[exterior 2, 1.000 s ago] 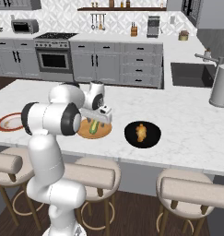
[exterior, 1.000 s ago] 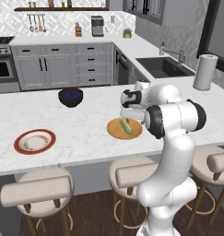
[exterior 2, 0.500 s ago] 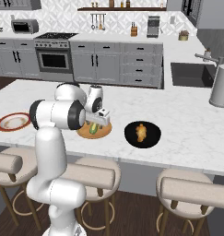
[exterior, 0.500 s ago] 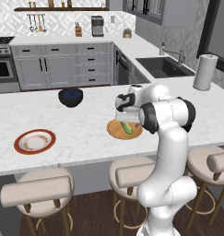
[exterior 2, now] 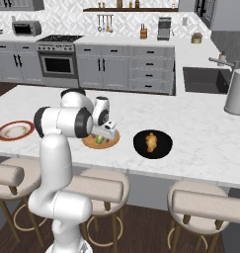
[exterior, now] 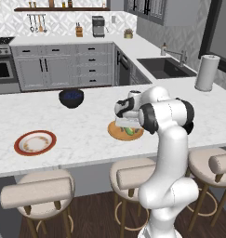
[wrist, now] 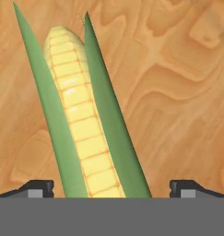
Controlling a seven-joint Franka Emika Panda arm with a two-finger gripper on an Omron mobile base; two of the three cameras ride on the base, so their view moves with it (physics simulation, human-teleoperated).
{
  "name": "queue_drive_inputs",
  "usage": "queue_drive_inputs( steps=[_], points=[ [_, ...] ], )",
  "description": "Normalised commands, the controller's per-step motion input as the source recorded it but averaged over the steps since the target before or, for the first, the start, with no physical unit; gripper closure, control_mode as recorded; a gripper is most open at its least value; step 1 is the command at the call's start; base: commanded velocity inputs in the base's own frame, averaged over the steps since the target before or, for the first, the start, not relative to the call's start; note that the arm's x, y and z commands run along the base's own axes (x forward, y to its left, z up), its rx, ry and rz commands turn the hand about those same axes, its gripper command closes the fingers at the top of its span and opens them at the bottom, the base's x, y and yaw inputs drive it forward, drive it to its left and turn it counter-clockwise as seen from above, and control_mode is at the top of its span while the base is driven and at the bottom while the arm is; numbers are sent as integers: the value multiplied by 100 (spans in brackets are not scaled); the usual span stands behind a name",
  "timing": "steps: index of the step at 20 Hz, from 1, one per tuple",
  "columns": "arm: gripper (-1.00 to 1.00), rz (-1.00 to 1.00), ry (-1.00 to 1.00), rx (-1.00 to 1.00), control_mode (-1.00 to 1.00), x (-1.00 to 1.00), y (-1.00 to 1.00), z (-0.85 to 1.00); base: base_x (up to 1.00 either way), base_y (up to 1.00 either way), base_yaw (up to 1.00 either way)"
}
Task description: Pick the chicken drumstick and corn from their plates and place them in the bowl. Then put the bowl in the fridge.
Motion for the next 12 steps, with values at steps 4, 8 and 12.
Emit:
queue_drive_inputs(
  steps=[4, 8, 12],
  points=[
    [100, 0, 0, 0, -100, 0, 6, -11, 0, 0, 0],
    [100, 0, 0, 0, -100, -5, 0, 3, 0, 0, 0],
    [100, 0, 0, 0, -100, -32, -29, 70, 0, 0, 0]
  ],
)
